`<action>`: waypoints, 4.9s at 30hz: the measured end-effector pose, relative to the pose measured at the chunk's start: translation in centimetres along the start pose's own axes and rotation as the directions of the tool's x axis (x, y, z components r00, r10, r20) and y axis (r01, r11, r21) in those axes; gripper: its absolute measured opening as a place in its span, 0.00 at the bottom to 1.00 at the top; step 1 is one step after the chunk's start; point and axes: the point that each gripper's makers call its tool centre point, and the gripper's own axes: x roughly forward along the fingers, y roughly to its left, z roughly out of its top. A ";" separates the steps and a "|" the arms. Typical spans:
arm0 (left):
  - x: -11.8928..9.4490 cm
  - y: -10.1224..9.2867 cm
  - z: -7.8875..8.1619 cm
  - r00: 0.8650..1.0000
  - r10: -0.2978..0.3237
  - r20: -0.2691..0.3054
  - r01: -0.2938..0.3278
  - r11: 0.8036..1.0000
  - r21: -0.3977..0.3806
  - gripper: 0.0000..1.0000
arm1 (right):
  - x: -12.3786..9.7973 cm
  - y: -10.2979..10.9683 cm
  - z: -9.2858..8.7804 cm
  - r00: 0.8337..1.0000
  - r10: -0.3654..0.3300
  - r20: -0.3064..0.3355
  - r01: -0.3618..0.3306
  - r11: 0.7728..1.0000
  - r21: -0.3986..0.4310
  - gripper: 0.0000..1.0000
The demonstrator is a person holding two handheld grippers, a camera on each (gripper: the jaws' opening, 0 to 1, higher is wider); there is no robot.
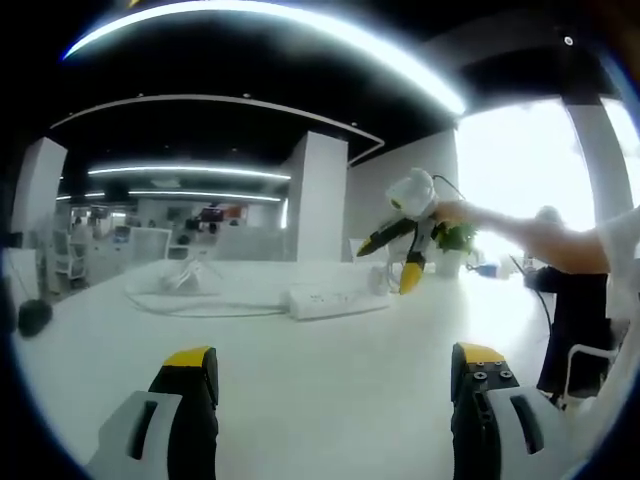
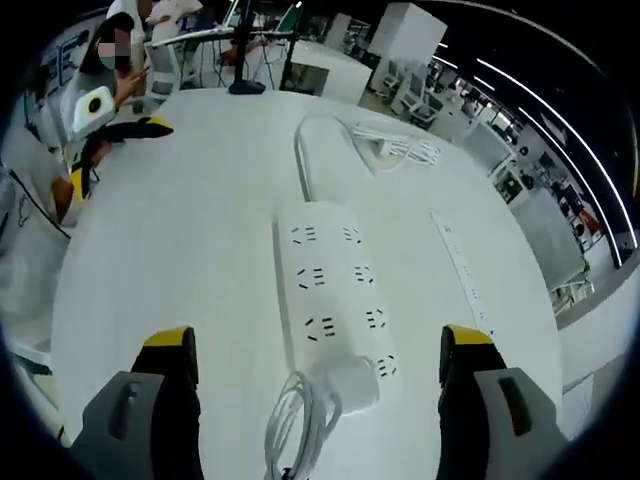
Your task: Straighten the power strip on the desk, plug the charger into it
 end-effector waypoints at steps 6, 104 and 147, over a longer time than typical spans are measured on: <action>0.2 -0.1 0.1 1.000 -0.006 0.002 0.006 1.000 0.002 0.99 | -0.6 -0.2 1.0 0.996 -0.015 0.083 0.012 0.999 0.034 1.00; 0.4 0.6 0.6 0.999 -0.009 0.034 0.010 1.000 -0.029 0.99 | -17.6 7.6 -3.6 0.561 -0.665 0.492 0.386 0.736 0.556 1.00; -0.1 1.4 -0.1 0.999 0.018 0.026 -0.017 0.999 -0.044 0.99 | -14.6 12.0 -11.3 0.543 -0.753 0.373 0.395 0.620 0.678 1.00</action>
